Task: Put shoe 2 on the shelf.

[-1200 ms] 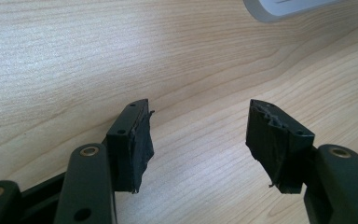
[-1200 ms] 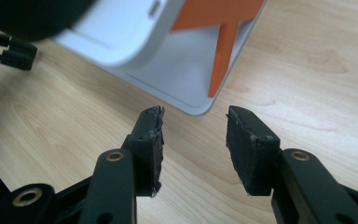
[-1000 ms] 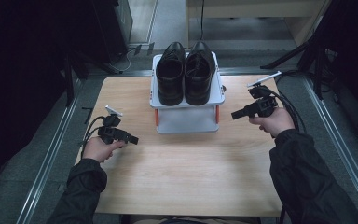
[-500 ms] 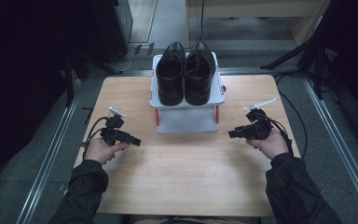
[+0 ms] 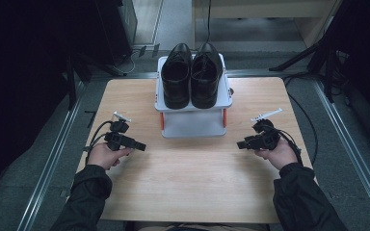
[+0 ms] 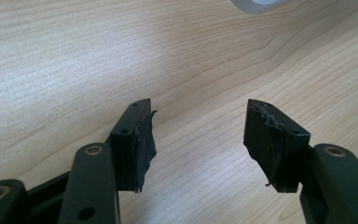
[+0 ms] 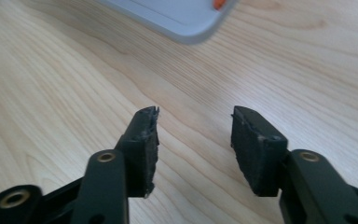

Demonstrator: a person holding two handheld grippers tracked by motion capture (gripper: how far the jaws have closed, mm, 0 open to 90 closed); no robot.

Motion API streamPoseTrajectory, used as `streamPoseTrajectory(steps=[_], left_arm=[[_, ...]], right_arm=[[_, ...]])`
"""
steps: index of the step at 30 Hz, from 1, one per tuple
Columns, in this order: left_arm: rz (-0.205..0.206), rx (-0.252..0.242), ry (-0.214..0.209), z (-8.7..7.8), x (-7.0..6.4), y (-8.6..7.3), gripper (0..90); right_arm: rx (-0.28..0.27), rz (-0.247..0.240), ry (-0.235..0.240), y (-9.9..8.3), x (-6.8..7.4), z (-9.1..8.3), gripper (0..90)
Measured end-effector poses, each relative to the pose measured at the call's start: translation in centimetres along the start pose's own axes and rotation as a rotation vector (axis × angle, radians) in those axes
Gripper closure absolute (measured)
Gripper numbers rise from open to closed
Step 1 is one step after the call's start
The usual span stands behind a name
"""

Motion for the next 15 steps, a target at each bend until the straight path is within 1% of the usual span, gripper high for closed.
streamPoseTrajectory(steps=[1, 3, 5, 7, 10, 11, 13, 15], left_arm=[[0.003, -0.001, 0.001, 0.0, 0.0, 0.0, 42.8], [-0.006, 0.001, 0.003, 0.0, 0.0, 0.0, 42.2], [-0.005, 0.012, 0.006, -0.1, 0.2, -0.1, 41.3], [-0.014, 0.007, 0.007, -0.1, 0.3, -0.1, 41.1], [-0.010, 0.005, 0.005, -0.1, 0.2, -0.1, 41.1], [-0.004, 0.008, 0.006, -0.1, 0.2, -0.1, 41.2], [-0.008, 0.009, 0.007, -0.1, 0.2, -0.2, 41.2], [-0.008, 0.008, 0.008, -0.1, 0.2, -0.2, 41.2]], right_arm=[[-0.010, -0.012, 0.012, 0.2, 0.3, 0.0, 49.9], [-0.028, -0.035, 0.009, 0.5, 0.4, 0.0, 49.9], [-0.033, -0.026, 0.012, 0.6, 0.4, 0.0, 49.9], [-0.022, -0.018, 0.005, 0.5, 0.1, 0.0, 49.9], [-0.017, -0.007, 0.002, 0.4, -0.2, 0.0, 49.9], [-0.021, -0.004, 0.000, 0.4, -0.4, -0.1, 49.9], [-0.024, 0.002, -0.002, 0.4, -0.7, -0.2, 49.7], [-0.023, 0.018, -0.009, 0.3, -1.1, -0.3, 49.7]])
Point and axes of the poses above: each handheld gripper's, and its own axes: z roughly forward along the jaws, y roughly out of its top, x roughly to its left, the point moved 9 cm from there along z, roughly forward along the jaws, and after that the axes turned 1 degree about z, right-handed, at the moved point
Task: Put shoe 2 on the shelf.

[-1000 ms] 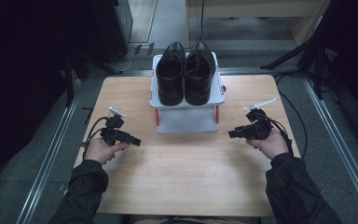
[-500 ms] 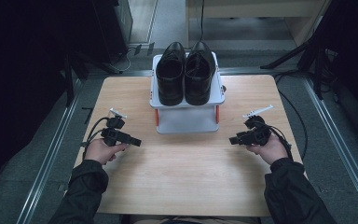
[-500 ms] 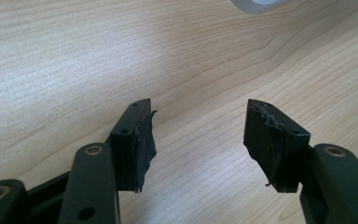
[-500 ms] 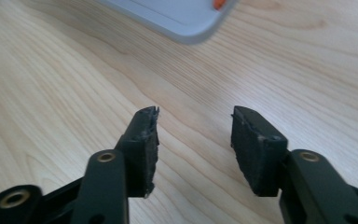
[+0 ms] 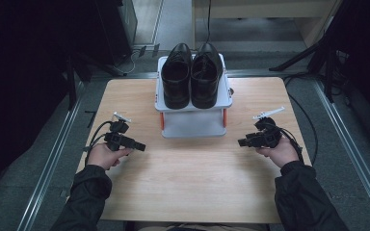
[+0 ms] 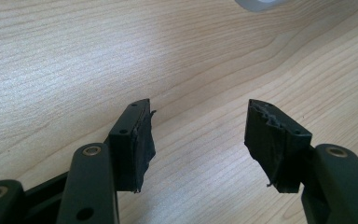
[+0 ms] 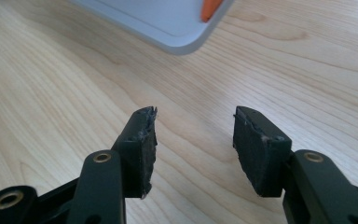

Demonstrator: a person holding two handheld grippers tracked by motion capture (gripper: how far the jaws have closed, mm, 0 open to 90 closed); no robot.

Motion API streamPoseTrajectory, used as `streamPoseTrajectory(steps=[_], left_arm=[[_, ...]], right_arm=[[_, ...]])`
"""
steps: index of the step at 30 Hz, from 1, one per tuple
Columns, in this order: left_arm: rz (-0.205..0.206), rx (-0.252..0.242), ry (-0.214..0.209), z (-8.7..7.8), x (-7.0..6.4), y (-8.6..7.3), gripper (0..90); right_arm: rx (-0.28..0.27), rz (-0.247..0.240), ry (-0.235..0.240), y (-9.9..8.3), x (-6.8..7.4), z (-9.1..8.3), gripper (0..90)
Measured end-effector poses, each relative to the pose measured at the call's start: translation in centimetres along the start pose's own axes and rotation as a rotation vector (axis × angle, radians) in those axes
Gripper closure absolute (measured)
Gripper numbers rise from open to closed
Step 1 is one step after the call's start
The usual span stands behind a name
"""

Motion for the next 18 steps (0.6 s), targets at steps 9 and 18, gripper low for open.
streamPoseTrajectory(steps=[9, 18], left_arm=[[0.000, -0.003, -0.003, -0.02, -0.02, -0.01, 41.2], [-0.004, -0.007, -0.005, -0.01, 0.01, 0.03, 41.0]], right_arm=[[0.008, 0.020, -0.005, -0.21, -0.51, -0.18, 49.3], [0.005, 0.026, -0.006, -0.25, -0.82, -0.37, 49.3]])
Point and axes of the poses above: each handheld gripper's, and its own axes: z roughly forward along the jaws, y roughly out of its top, x roughly to its left, the point moved 9 cm from there along z, roughly forward along the jaws, and after that the axes turned 1 degree about z, right-handed, at the moved point
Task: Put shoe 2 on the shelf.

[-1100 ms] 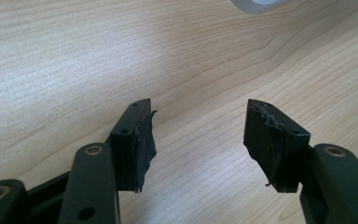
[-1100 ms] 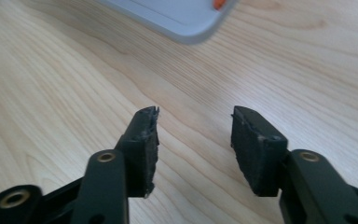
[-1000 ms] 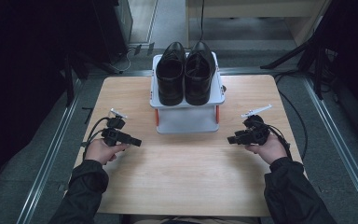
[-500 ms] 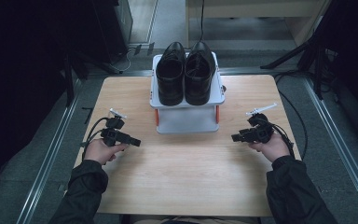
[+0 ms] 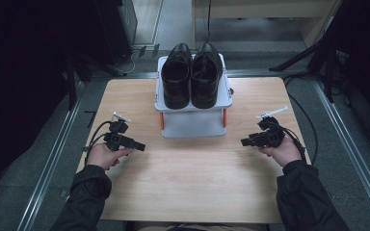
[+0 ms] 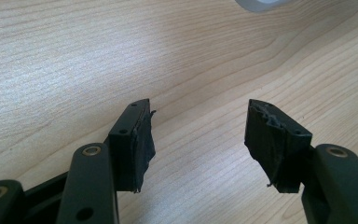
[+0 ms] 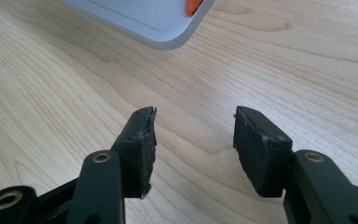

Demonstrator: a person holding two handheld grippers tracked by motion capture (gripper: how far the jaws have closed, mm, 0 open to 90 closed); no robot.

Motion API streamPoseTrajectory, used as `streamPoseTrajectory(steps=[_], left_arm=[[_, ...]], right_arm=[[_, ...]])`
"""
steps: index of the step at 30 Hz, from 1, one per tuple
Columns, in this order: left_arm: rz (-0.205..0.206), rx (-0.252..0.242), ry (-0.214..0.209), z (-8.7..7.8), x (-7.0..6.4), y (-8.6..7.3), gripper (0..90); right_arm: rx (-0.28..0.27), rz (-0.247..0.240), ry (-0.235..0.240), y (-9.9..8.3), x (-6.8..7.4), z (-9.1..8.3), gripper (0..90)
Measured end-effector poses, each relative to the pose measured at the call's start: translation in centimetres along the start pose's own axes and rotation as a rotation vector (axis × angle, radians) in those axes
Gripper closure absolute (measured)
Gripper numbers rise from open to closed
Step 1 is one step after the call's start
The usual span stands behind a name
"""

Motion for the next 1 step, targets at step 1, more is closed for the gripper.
streamPoseTrajectory(steps=[1], left_arm=[[0.000, -0.001, 0.000, 0.00, 0.00, 0.01, 41.0]], right_arm=[[0.000, 0.006, 0.000, 0.00, -0.01, -0.06, 49.4]])
Point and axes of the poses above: each handheld gripper's, and its own axes: z roughly forward along the jaws, y roughly out of its top, x roughly to its left, the point moved 9 cm from there along z, roughly forward along the jaws, and after that the axes turned 1 degree about z, right-handed, at the moved point
